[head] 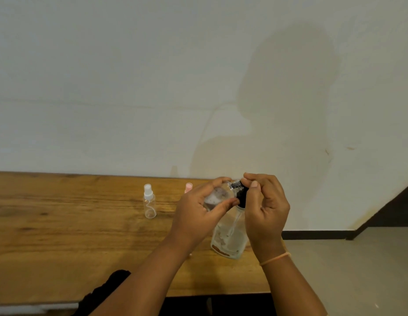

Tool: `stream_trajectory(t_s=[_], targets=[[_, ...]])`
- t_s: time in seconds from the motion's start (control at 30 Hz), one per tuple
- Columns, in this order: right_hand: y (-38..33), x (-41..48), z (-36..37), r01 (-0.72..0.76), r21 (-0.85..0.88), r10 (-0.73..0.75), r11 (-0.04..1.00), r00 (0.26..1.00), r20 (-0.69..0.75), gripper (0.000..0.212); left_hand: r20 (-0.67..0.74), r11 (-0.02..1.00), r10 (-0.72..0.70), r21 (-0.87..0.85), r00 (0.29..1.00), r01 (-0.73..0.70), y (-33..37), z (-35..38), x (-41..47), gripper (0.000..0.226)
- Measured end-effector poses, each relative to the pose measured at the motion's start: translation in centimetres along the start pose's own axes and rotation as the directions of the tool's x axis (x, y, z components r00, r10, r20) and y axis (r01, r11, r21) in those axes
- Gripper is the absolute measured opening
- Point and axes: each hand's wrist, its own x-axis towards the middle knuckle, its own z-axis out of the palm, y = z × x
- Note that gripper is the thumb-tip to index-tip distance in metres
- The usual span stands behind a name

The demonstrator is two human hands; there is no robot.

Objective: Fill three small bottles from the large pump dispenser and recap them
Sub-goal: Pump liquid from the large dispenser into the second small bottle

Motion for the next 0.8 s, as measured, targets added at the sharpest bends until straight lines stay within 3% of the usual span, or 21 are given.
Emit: stream_trajectory(t_s=[0.23, 0.47, 0.8], targets=[[1.2, -0.4, -0.2, 0.032, -0.059, -0.029, 0.998, 0.999, 0.043, 0.022, 0.006, 0.998, -0.052, -0.033, 0.999, 0.052, -0.9, 0.3, -0.1, 0.052], [-0.1, -0.2, 0.2, 0.02, 0.011, -0.02, 1.0, 0.999, -0.043, 0.023, -0.006, 1.0, 0.028, -0.003, 1.0, -0.028, 0.5, -0.5, 0.1, 0.042], [0.9, -0.5, -0.1, 0.0, -0.026, 0.001, 1.0, 1.0, 0.014, 0.022, 0.009, 1.0, -0.009, 0.015, 1.0, 0.009, -1.0, 0.2, 0.1, 0.052]])
